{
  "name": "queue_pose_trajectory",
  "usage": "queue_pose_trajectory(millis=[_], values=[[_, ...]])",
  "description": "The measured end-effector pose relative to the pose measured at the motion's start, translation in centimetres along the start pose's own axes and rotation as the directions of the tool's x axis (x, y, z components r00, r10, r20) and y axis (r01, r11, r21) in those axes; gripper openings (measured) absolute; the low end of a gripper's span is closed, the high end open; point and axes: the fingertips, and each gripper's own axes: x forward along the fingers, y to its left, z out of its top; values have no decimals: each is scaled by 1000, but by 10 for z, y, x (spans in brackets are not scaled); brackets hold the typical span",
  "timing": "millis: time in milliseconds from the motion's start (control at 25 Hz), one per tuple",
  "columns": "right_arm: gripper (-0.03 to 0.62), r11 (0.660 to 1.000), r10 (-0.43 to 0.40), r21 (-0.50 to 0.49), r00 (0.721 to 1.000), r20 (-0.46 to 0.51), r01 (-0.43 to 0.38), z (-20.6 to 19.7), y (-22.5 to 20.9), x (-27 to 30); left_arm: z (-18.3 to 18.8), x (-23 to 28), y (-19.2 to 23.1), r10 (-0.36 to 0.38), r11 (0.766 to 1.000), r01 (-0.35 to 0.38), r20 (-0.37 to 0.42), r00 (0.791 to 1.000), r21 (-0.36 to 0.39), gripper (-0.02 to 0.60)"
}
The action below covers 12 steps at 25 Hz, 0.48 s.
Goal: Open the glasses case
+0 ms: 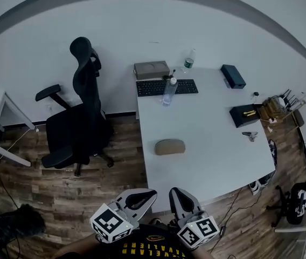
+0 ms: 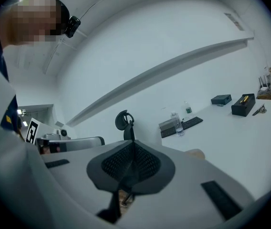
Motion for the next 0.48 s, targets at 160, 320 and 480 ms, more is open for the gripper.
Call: queue_pose_trajectory(millis=[160,320,480], values=[[18,999,-51,17,999,-4,51,-2,-4,14,-2,4,20,-51,999,50,-26,998,-11,14],[18,993,-114,44,993,-6,114,-2,-15,17,-9,15,33,-96,995,94,-70,993,-28,14],[18,986,-151,65,988,-9,152,0,-36,18,-20,40,40,-125,992,122,-112,986,-33,14]])
